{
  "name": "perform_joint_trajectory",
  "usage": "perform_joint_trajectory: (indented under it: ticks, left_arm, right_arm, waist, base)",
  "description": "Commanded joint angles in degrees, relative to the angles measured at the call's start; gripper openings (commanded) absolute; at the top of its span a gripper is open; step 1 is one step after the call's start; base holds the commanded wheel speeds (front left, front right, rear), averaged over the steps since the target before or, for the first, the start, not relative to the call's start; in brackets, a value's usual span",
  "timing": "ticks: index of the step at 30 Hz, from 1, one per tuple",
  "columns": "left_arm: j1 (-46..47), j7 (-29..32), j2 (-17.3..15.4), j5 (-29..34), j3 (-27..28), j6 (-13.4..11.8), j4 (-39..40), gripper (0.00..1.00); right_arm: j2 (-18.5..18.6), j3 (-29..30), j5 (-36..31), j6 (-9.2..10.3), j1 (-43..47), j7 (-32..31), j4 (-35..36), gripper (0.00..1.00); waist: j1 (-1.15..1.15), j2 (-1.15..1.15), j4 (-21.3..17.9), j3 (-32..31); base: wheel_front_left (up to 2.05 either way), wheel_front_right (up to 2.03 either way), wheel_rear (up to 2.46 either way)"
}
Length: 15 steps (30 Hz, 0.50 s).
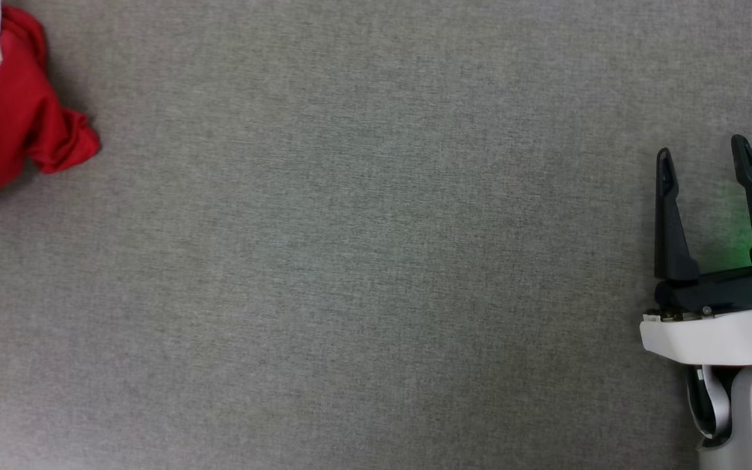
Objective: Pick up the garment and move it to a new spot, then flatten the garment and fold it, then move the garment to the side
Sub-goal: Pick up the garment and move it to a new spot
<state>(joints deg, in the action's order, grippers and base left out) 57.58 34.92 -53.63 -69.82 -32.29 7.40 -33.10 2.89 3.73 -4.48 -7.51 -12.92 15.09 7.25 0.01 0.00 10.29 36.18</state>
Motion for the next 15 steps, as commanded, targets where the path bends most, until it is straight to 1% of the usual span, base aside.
perform_joint_trajectory:
  ticks: [1, 4, 8, 9, 10, 11, 13, 15]
  left_arm:
    - [-0.08, 0.79, 0.22, -0.10, -0.77, -0.02, -0.53, 1.00]
    - [-0.64, 3.23, 1.37, -0.20, -3.70, -0.02, -1.50, 1.00]
    - [-1.48, 3.76, 3.72, 0.07, -7.50, -0.01, -2.71, 1.00]
    - [-1.64, 3.55, 4.13, 0.23, -8.40, 0.00, -2.93, 0.69]
    - [-1.58, 3.13, 4.42, 0.45, -9.08, 0.00, -3.12, 0.18]
    - [-1.54, 2.71, 4.64, 0.40, -9.64, 0.00, -3.31, 0.00]
    - [-0.69, 1.15, 4.07, 1.06, -10.41, 0.05, -3.25, 0.00]
    - [0.81, -0.85, 2.47, 2.19, -11.08, 0.04, -2.74, 0.00]
  right_arm:
    - [-0.04, 0.20, 0.34, 0.04, -0.41, 0.11, -0.12, 1.00]
    - [-0.04, 0.27, 0.40, 0.04, -0.34, 0.10, -0.34, 1.00]
    - [-0.04, 0.20, 0.50, 0.04, -0.48, 0.09, -0.69, 1.00]
    - [-0.04, 0.19, 0.53, 0.04, -0.52, 0.09, -0.82, 1.00]
    - [-0.04, 0.19, 0.63, 0.04, -0.53, 0.09, -1.01, 1.00]
    - [-0.04, 0.23, 0.65, 0.04, -0.46, 0.09, -1.19, 1.00]
    - [-0.04, 0.21, 0.77, 0.04, -0.17, 0.09, -1.40, 1.00]
    - [-0.04, 0.14, 0.92, 0.03, 0.20, 0.10, -1.47, 1.00]
  waist:
    - [-0.01, 0.00, -0.52, 0.48]
    - [-0.01, 0.00, -1.03, 0.96]
    - [-0.01, 0.00, -1.25, 1.28]
    - [-0.01, 0.00, -1.25, 1.23]
    - [-0.01, 0.00, -1.24, 1.05]
    - [-0.01, 0.00, -1.20, 0.73]
    - [-0.01, 0.00, -1.08, -0.10]
    - [-0.01, 0.00, -0.98, -1.23]
  base:
    - [0.00, 0.00, 0.00]
    - [0.00, 0.00, 0.00]
    - [0.00, 0.00, 0.00]
    - [0.00, 0.00, 0.00]
    - [0.00, 0.00, 0.00]
    - [0.00, 0.00, 0.00]
    - [0.00, 0.00, 0.00]
    - [0.00, 0.00, 0.00]
